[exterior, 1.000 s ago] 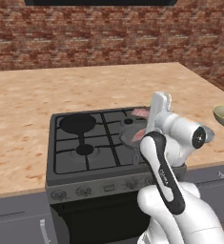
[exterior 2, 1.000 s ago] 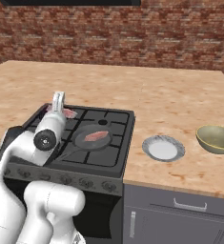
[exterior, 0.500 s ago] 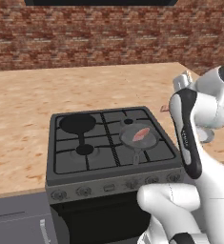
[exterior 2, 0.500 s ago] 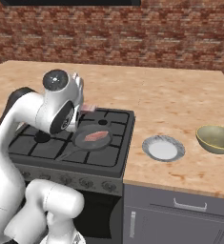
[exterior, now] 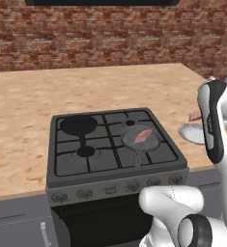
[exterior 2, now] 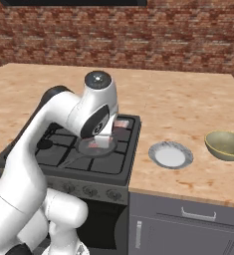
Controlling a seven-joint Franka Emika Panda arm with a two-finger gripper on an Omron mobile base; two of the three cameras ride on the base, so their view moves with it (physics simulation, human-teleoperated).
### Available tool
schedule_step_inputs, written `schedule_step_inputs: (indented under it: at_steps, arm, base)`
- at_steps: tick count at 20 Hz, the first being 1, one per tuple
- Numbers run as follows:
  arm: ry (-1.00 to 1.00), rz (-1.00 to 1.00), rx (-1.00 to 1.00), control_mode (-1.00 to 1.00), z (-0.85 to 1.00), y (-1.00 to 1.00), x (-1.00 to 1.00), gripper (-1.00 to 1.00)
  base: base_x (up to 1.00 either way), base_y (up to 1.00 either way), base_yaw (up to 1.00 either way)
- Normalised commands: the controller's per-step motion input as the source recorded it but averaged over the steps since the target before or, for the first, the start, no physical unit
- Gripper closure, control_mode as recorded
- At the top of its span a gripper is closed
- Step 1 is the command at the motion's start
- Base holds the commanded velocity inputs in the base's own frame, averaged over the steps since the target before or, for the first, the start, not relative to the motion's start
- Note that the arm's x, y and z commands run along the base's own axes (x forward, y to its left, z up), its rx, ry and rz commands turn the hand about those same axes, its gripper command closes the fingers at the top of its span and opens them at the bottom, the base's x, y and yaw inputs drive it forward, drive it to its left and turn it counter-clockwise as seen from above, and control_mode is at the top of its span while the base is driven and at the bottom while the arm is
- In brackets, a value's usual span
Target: Place one of the steaks on the plate and the other in the bowl. Then place the bowl in the fridge.
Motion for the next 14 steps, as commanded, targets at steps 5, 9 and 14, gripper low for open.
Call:
schedule_step_inputs:
  at_steps: [5, 9, 14]
  arm:
    - [0.08, -0.01, -0.02, -1.0, -0.84, -0.41, 0.11, 1.0]
    - [0.2, -0.03, -0.04, -1.0, -0.37, -0.04, 0.37, 1.0]
    - [0.17, -0.01, -0.01, -1.0, -0.16, -0.27, 0.42, 1.0]
  base:
    - [0.0, 0.0, 0.0]
    - [0.0, 0.0, 0.0]
    - [0.0, 0.0, 0.0]
